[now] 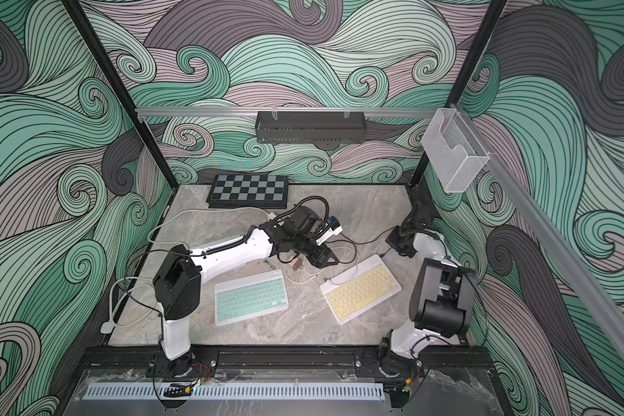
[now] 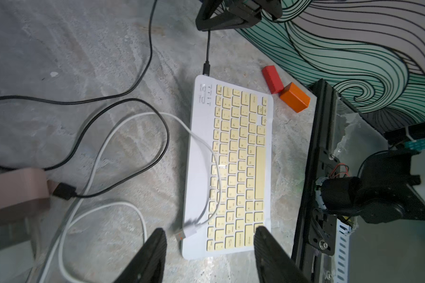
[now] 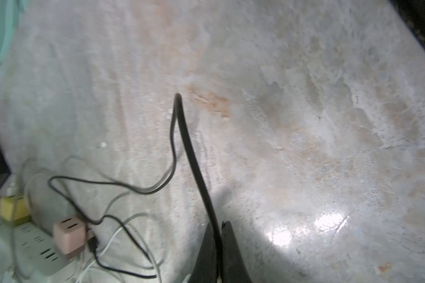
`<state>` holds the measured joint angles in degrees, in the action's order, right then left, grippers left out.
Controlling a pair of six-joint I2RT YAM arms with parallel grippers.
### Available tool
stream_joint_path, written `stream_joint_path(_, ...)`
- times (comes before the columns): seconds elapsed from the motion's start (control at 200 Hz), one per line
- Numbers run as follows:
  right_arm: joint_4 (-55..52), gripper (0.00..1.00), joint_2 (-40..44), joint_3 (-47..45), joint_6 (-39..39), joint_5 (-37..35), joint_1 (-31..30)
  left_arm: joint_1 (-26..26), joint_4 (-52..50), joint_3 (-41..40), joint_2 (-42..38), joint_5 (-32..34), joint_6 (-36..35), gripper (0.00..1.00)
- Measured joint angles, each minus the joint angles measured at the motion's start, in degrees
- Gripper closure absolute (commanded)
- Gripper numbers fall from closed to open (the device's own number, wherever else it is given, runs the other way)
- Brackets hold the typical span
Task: Unplug the wireless keyboard
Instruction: Pick up the keyboard from the center of the board.
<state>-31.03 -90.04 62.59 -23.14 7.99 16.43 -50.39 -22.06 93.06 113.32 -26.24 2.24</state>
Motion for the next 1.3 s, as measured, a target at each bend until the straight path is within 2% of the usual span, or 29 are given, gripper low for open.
stream_joint_path(0.275, -0.63, 1.00, 8.24, 0.68, -0.70, 3.74, -4.74, 0.00, 2.43, 13.00, 13.51, -7.10, -2.95, 0.32)
stream_joint_path(0.52, -1.57, 1.00, 10.69, 0.68, -1.51, 6.10, -6.84, 0.39, 2.34, 22.23, 19.17, -10.69, -4.66, 0.27)
stream_joint_path(0.956, -0.44, 1.00, 12.13, 0.79, -1.68, 10.60, -8.15, 4.33, 2.12, 23.30, 23.45, -21.55, -7.67, 0.27)
stream_joint_path(1.026, -0.33, 1.00, 12.13, 0.90, -1.70, 10.88, -8.39, 4.85, 2.12, 23.30, 24.00, -23.23, -8.13, 0.32)
stream_joint_path(1.176, -0.02, 1.00, 12.13, 1.20, -1.68, 11.56, -8.76, 5.66, 2.38, 23.30, 24.72, -27.93, -8.85, 0.51)
stream_joint_path(1.301, 0.07, 1.00, 12.13, 1.22, -1.70, 11.67, -8.87, 5.62, 3.67, 23.26, 24.92, -31.56, -8.85, 0.54)
